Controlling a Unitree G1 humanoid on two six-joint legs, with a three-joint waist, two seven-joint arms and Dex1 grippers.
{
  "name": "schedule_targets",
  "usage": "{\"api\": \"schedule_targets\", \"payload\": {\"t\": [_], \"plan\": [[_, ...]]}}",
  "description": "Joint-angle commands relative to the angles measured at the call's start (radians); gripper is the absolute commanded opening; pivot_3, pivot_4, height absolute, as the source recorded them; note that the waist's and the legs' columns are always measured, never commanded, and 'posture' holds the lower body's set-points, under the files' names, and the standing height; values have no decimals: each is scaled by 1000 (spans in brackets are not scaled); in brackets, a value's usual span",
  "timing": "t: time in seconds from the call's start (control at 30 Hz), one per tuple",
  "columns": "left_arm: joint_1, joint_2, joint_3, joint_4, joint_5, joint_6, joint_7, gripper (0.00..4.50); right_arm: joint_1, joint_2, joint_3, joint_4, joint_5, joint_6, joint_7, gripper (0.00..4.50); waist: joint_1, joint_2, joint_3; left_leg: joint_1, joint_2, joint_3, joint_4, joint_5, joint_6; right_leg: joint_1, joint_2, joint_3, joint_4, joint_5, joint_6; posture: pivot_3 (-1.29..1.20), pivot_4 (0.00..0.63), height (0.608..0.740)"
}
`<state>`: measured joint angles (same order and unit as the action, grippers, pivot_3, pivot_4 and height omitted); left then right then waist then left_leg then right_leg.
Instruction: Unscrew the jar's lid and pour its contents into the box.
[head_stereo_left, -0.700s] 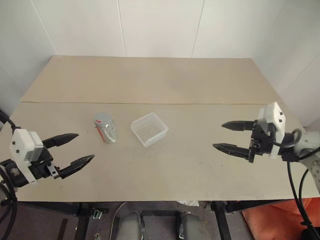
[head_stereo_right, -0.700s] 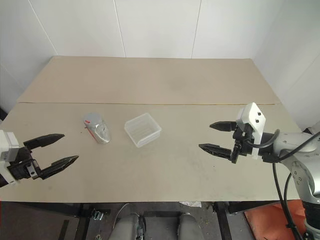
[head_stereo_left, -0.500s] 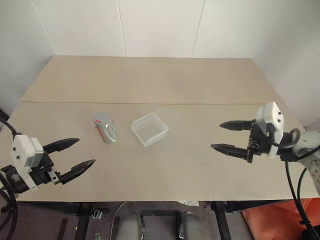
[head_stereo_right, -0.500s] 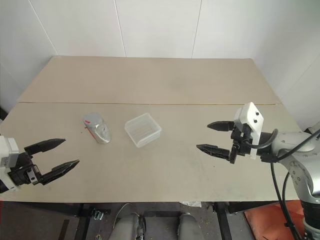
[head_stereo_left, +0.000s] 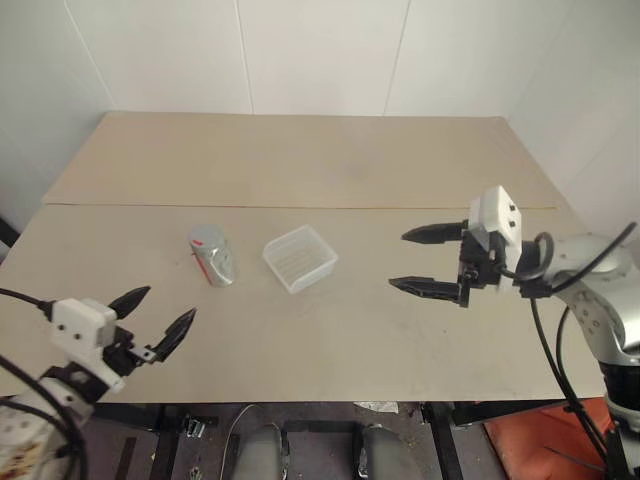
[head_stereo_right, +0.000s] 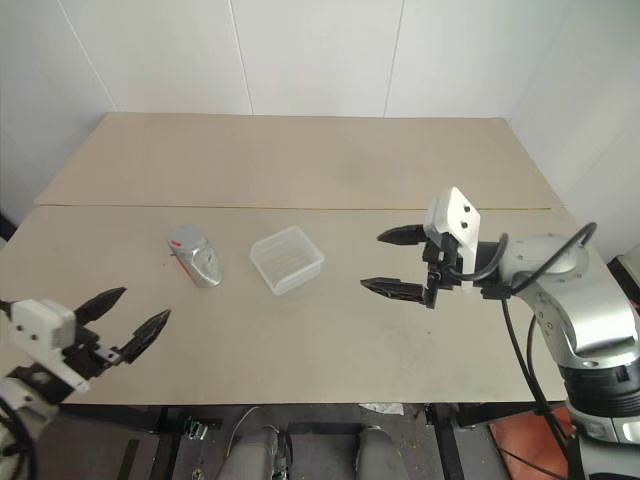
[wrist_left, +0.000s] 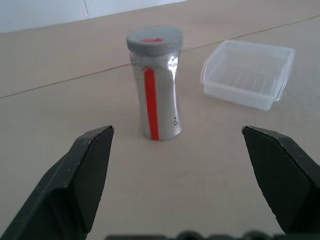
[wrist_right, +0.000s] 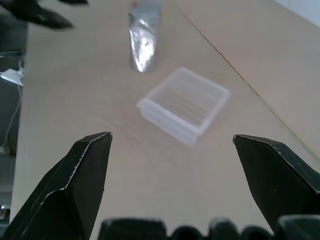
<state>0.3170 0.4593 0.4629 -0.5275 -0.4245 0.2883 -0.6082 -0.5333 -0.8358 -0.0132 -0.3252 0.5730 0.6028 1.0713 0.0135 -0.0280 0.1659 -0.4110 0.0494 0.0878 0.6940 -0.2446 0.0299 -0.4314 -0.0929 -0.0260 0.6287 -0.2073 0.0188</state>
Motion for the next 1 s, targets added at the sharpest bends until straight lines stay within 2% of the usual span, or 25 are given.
{"api": "schedule_targets", "payload": {"t": [0.03, 0.2, 0.43, 0.87, 1.0], "plan": [[-88, -21, -62, 73, 84, -90, 61, 4475, -43, 7, 18, -5, 2, -26, 36, 4500, 3, 0, 0, 1, 0, 0, 0, 0, 0, 1, 0, -1, 0, 0, 0, 0, 150, 740], [-220, -14, -108, 234, 125, -156, 62, 4475, -62, 22, 46, -11, -23, -40, 42, 4500, -1, 0, 0, 1, 0, -1, 0, 0, 0, 3, -1, -2, -2, 0, 0, 0, 150, 740], [-375, 21, -177, 425, 139, -213, -7, 4475, -47, 17, 11, -48, -7, -36, 32, 4500, -2, 0, 0, 1, 0, -1, 0, 0, 0, 3, -1, -2, -2, 0, 0, 0, 150, 740], [-639, 2, -260, 744, 180, -353, -21, 4475, 3, 8, -32, -106, -7, -36, 1, 4500, -1, 0, 0, 1, 0, 0, 0, 0, 0, 4, -1, -3, -2, 0, 1, 0, 150, 740], [-680, -5, -276, 807, 194, -378, -19, 3603, 8, 11, -43, -119, -2, -33, -11, 4500, -2, 0, 0, 1, 0, 0, 0, 0, 0, 4, -1, -3, -2, 0, 1, 0, 150, 740]]}}
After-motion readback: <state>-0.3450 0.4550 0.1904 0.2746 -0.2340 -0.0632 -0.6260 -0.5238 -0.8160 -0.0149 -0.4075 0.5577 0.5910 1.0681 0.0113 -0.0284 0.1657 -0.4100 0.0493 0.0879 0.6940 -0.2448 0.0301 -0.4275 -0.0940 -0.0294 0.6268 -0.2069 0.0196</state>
